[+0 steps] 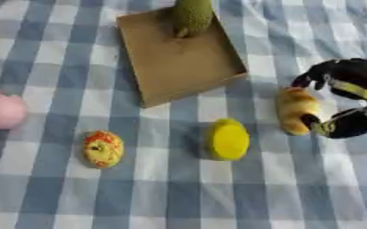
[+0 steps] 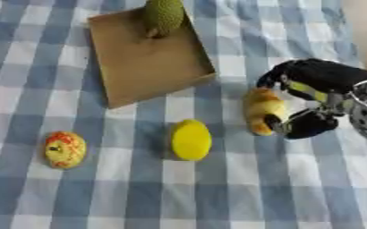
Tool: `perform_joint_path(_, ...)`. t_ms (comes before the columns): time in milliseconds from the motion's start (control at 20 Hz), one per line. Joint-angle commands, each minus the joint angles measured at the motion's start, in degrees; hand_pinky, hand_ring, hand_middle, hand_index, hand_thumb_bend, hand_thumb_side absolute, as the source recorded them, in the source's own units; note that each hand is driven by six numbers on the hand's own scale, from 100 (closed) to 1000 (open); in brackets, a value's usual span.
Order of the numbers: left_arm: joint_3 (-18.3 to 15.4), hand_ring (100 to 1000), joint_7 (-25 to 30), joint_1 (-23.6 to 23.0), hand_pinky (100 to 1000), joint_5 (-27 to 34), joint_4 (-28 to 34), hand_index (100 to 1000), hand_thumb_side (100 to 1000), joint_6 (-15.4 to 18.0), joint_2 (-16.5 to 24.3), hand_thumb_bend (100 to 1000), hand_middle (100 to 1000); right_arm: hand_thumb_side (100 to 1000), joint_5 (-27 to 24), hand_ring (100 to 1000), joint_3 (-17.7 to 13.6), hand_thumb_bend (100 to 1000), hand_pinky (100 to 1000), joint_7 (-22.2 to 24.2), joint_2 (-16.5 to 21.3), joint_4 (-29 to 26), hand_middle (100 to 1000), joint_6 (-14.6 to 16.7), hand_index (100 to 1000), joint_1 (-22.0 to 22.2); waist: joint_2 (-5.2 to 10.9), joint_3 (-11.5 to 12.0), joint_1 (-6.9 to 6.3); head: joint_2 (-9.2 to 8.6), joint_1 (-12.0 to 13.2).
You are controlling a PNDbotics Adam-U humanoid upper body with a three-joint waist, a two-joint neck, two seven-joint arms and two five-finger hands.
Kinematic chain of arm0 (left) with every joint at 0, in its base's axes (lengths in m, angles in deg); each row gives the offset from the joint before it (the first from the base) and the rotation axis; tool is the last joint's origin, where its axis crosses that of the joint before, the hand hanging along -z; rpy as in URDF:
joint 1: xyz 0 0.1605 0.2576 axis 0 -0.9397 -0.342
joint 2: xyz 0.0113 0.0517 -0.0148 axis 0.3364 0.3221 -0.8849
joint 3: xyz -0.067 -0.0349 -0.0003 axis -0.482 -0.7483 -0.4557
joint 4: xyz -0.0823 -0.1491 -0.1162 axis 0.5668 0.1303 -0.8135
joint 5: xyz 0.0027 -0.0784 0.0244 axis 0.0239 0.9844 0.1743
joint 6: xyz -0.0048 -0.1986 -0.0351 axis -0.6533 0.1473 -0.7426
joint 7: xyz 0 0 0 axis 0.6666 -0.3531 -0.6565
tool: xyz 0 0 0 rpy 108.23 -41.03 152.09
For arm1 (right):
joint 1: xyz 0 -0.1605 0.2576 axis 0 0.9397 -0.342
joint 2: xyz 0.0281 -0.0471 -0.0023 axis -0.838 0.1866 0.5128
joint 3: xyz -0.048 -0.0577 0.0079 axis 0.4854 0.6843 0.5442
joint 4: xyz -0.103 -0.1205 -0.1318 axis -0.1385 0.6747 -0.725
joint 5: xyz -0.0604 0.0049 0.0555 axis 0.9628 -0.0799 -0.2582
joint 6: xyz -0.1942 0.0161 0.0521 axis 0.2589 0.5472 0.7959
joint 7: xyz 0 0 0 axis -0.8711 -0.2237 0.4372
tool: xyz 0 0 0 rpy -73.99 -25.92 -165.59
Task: Pick up objects on the table and place them in the box.
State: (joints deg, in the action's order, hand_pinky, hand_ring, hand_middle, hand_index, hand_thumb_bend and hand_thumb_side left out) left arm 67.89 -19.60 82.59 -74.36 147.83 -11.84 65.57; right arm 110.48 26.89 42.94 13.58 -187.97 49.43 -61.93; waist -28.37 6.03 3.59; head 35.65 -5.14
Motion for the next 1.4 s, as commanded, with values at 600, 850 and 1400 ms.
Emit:
perform_joint_path(600,0.2,754,1.4,0.7,770,0.2,0.9,802,590,0.1,0.5,185,733,249,8.1,744,0.1,327,750,2.8,0.3,2.2,755,0.7,826,-1.2,0.55,0.8,-0.25,-1.04,-0.5)
perform_joint_path(850,0.3,752,1.8,0.8,769,0.1,0.9,801,592,0.0,0.4,181,730,181,7.4,679,0.7,171,693,1.9,-0.3,3.1,706,1.0,784,-1.4,0.18,0.9,-0.32,-1.07,-0.7)
perform_joint_path(1400,0.1,750,2.0,0.6,770,0.1,0.9,797,592,-0.2,0.5,182,727,100,-1.2,579,-1.6,100,636,-7.1,-1.0,-0.5,585,-3.4,679,-1.9,0.86,0.3,-0.44,-0.79,-0.5)
